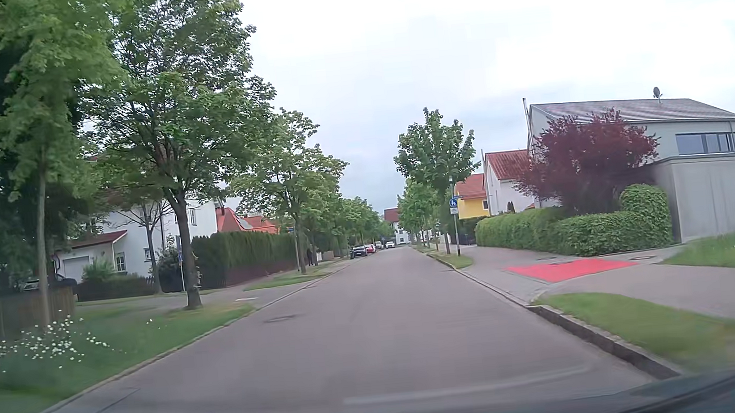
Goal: Follow the waypoints while adhering to traffic rules and regulations
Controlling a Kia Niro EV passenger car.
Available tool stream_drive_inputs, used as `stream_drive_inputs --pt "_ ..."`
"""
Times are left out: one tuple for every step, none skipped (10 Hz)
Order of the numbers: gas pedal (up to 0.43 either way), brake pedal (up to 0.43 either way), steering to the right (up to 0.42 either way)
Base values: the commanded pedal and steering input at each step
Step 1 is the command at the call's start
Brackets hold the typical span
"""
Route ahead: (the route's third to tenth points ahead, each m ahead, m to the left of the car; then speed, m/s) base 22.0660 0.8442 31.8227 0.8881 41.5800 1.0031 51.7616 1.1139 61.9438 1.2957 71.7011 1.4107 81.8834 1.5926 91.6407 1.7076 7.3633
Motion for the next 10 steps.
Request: stream_drive_inputs --pt "0.118 0.000 0.006" --pt "0.118 0.000 0.006" --pt "0.118 0.000 0.006" --pt "0.118 0.000 0.006" --pt "0.118 0.000 0.004" --pt "0.118 0.000 0.002" --pt "0.118 0.000 0.003" --pt "0.118 0.000 0.001" --pt "0.118 0.000 0.001" --pt "0.118 0.000 0.001"
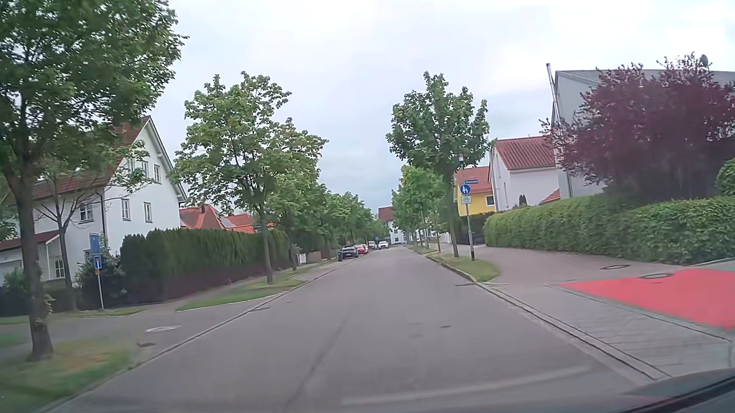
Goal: Follow the waypoints while adhering to traffic rules and regulations
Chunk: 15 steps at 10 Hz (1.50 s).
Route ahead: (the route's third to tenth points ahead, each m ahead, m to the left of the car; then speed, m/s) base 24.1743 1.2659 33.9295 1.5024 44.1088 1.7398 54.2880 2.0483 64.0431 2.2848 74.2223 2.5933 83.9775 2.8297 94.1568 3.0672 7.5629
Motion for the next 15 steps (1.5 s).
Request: stream_drive_inputs --pt "0.118 0.000 0.001" --pt "0.118 0.000 0.001" --pt "0.118 0.000 -0.003" --pt "0.118 0.000 -0.005" --pt "0.118 0.000 -0.006" --pt "0.118 0.000 -0.005" --pt "0.118 0.000 -0.005" --pt "0.118 0.000 -0.005" --pt "0.118 0.000 -0.004" --pt "0.118 0.000 -0.003" --pt "0.118 0.000 -0.002" --pt "0.118 0.000 -0.002" --pt "0.118 0.000 -0.002" --pt "0.118 0.000 -0.003" --pt "0.118 0.000 -0.005"
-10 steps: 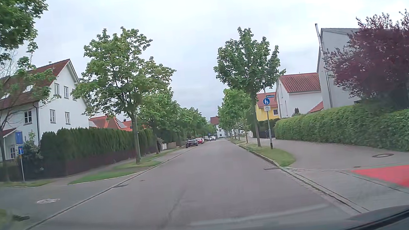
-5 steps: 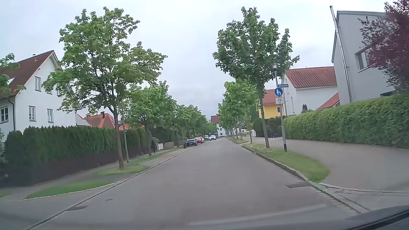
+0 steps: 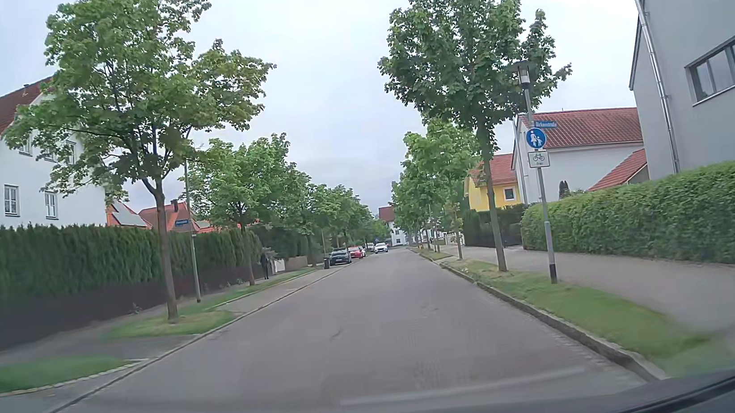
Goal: Follow the waypoints while adhering to traffic rules and regulations
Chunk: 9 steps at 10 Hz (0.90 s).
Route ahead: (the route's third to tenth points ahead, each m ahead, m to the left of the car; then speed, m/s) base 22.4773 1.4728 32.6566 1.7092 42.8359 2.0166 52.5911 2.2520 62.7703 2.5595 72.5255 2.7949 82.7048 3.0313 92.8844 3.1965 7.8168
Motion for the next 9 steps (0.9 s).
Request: stream_drive_inputs --pt "0.118 0.000 -0.006" --pt "0.118 0.000 -0.006" --pt "0.118 0.000 -0.006" --pt "0.118 0.000 -0.006" --pt "0.118 0.000 -0.006" --pt "0.118 0.000 -0.006" --pt "0.118 0.000 -0.005" --pt "0.118 0.000 -0.003" --pt "0.118 0.000 -0.001"
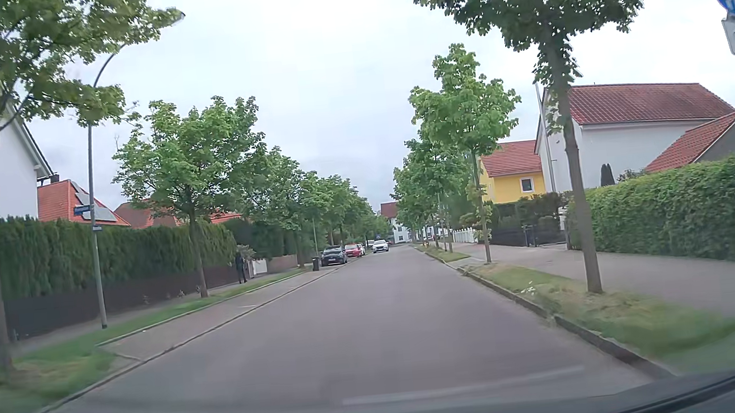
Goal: Follow the waypoints while adhering to traffic rules and regulations
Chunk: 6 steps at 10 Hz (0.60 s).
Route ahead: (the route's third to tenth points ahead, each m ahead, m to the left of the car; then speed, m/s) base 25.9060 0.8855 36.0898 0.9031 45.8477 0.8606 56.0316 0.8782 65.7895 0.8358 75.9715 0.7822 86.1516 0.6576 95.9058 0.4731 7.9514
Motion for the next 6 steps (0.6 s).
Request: stream_drive_inputs --pt "0.118 0.000 -0.001" --pt "0.118 0.000 -0.001" --pt "0.118 0.000 -0.001" --pt "0.118 0.000 -0.001" --pt "0.118 0.000 -0.001" --pt "0.110 0.000 -0.001"
